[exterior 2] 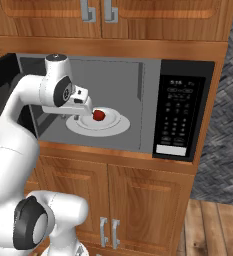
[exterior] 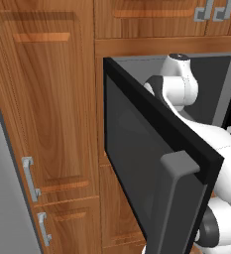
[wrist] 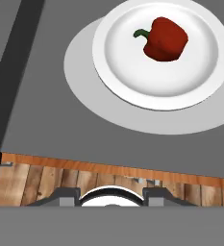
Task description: Pick the bell pepper from the microwave and place it on plate located on the counter.
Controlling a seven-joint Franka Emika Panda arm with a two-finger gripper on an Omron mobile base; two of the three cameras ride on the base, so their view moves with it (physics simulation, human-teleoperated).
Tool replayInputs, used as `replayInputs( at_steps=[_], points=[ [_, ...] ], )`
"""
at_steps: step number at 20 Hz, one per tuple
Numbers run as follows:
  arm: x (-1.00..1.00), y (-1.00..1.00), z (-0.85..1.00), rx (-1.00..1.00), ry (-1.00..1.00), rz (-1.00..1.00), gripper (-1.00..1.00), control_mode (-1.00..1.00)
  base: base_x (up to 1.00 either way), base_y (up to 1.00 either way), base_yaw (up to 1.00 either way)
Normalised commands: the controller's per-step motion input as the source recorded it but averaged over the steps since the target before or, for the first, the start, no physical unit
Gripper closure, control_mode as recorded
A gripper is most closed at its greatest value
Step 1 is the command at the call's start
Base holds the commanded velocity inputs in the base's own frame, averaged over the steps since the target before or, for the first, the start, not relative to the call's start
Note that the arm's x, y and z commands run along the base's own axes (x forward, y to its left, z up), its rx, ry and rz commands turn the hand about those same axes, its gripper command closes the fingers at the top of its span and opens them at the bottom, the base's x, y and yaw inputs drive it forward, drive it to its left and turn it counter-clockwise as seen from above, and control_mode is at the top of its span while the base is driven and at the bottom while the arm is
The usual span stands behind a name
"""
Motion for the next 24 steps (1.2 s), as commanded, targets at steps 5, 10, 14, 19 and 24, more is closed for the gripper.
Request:
replayInputs(
  at_steps=[5, 10, 14, 19, 24],
  points=[
    [0.0, -0.07, -0.01, 0.0, 0.0, 0.01, -1.0, -1.0, 0.0, 0.0, 0.0],
    [0.0, -0.37, -0.21, 0.01, -0.02, 0.06, -1.0, -1.0, 0.0, 0.0, 0.0],
    [0.0, -0.22, -0.37, 0.0, -0.18, 0.1, -1.0, -1.0, 0.0, 0.0, 0.0],
    [0.3, 0.01, -0.18, 0.02, -0.06, 0.11, -1.0, -1.0, 0.0, 0.0, 0.0],
    [0.68, 0.0, 0.0, 0.03, -0.04, 0.19, -1.0, -1.0, 0.0, 0.0, 0.0]
  ],
)
